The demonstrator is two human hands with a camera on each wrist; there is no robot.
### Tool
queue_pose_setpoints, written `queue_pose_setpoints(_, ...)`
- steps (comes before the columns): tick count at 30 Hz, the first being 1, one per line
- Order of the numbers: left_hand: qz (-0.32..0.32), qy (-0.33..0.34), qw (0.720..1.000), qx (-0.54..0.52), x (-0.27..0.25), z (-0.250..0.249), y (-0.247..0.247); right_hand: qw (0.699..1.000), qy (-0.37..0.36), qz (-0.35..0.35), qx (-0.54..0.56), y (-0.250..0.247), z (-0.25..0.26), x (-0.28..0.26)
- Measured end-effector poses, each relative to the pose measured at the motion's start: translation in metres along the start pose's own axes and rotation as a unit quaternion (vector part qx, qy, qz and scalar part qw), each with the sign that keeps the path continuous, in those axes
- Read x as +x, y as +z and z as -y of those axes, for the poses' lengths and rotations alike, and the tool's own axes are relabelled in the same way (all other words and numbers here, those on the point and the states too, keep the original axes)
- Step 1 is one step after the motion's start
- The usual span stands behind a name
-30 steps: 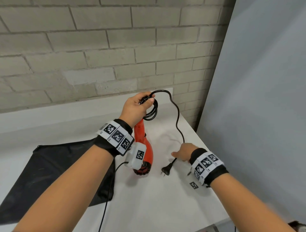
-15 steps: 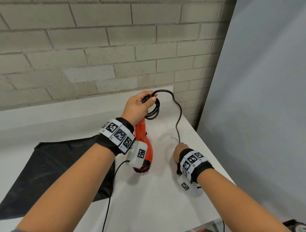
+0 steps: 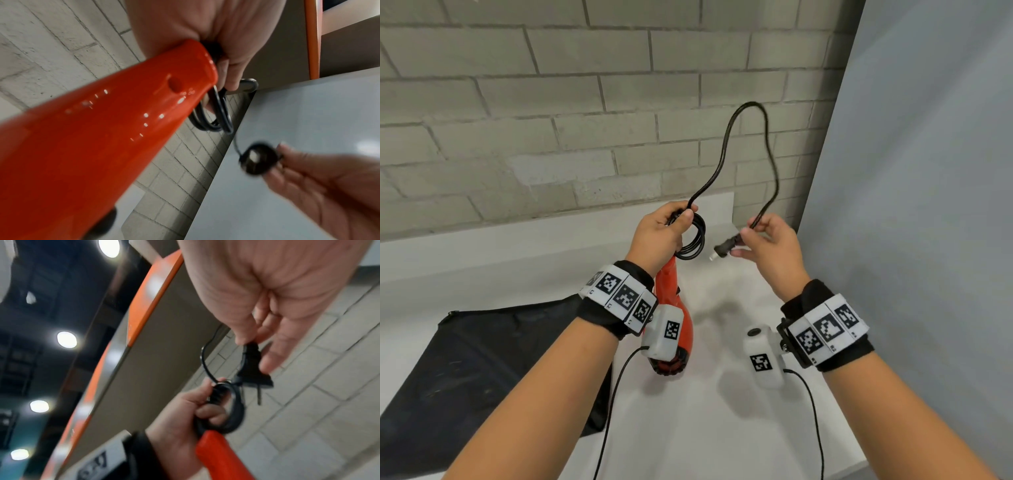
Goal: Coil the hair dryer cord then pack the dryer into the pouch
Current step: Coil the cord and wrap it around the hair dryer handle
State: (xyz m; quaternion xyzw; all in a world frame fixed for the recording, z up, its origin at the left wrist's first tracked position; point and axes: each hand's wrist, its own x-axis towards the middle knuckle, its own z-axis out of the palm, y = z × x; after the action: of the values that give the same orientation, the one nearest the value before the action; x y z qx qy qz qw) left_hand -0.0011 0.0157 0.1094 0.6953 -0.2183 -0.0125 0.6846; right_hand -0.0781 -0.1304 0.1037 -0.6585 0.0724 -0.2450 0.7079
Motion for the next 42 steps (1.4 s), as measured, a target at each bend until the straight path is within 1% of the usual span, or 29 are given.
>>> queue_pose_setpoints(2,-0.007,0.003,1.0,0.0,0.0,0.001,0.0,0.998,-0.033,0.008,0.056,0.01,0.008,-0.005)
queue_pose_setpoints(5,-0.014,0.011,1.0,-0.002,0.0,0.002,0.0,0.995,-0.066,0.03,0.067,0.022,0.007,-0.007)
queue_pose_setpoints(7,-0.016,0.018,1.0,-0.005,0.0,0.002,0.001,0.995,-0.087,0.028,0.037,0.029,0.001,-0.006)
queue_pose_setpoints(9,-0.019,0.024,1.0,-0.003,-0.001,0.001,0.001,0.99,-0.132,-0.004,-0.039,0.035,-0.005,-0.006)
queue_pose_setpoints(12,-0.01,0.027,1.0,-0.012,0.002,0.002,0.001,0.965,-0.212,-0.045,-0.147,0.044,-0.012,-0.005)
queue_pose_setpoints(14,0.003,0.038,0.999,-0.013,0.004,0.004,-0.002,0.951,-0.253,-0.035,-0.176,0.05,-0.015,-0.005)
queue_pose_setpoints(16,0.013,0.055,0.998,0.015,0.003,0.006,-0.004,0.931,-0.296,-0.028,-0.212,0.055,-0.019,-0.007)
queue_pose_setpoints(18,0.016,0.067,0.997,0.04,0.002,0.006,-0.005,0.916,-0.324,-0.019,-0.237,0.058,-0.021,-0.007)
queue_pose_setpoints(20,0.014,0.067,0.997,0.04,0.002,0.005,-0.005,0.91,-0.333,-0.014,-0.246,0.061,-0.022,-0.005)
queue_pose_setpoints(23,0.011,0.056,0.998,0.023,0.002,0.003,-0.008,0.909,-0.357,-0.02,-0.214,0.06,-0.026,-0.004)
queue_pose_setpoints(26,0.025,0.037,0.999,0.014,0.002,0.002,-0.012,0.908,-0.363,-0.015,-0.209,0.054,-0.035,-0.004)
queue_pose_setpoints(29,0.05,0.028,0.998,0.012,0.002,0.003,-0.013,0.886,-0.358,-0.016,-0.294,0.052,-0.04,0.002)
queue_pose_setpoints(30,0.062,0.027,0.998,0.017,0.001,0.002,-0.012,0.889,-0.344,-0.021,-0.301,0.053,-0.042,0.005)
queue_pose_setpoints(32,0.08,0.028,0.996,0.027,-0.002,0.0,-0.008,0.919,-0.296,-0.026,-0.26,0.055,-0.039,0.011)
queue_pose_setpoints(34,0.081,0.03,0.996,0.032,-0.002,-0.001,-0.005,0.948,-0.224,0.023,-0.225,0.055,-0.034,0.016)
queue_pose_setpoints(35,0.077,0.031,0.996,0.034,-0.001,-0.001,-0.004,0.953,-0.19,0.058,-0.229,0.054,-0.031,0.018)
queue_pose_setpoints(36,0.072,0.032,0.996,0.035,0.0,-0.001,-0.003,0.952,-0.168,0.093,-0.237,0.053,-0.029,0.02)
queue_pose_setpoints(38,0.065,0.037,0.997,0.034,0.002,-0.001,-0.004,0.945,-0.166,0.143,-0.243,0.047,-0.028,0.022)
queue_pose_setpoints(40,0.066,0.04,0.997,0.021,0.003,-0.002,-0.004,0.933,-0.182,0.172,-0.259,0.035,-0.031,0.02)
queue_pose_setpoints(42,0.064,0.036,0.997,-0.005,0.003,-0.001,-0.002,0.916,-0.161,0.184,-0.317,0.019,-0.045,0.019)
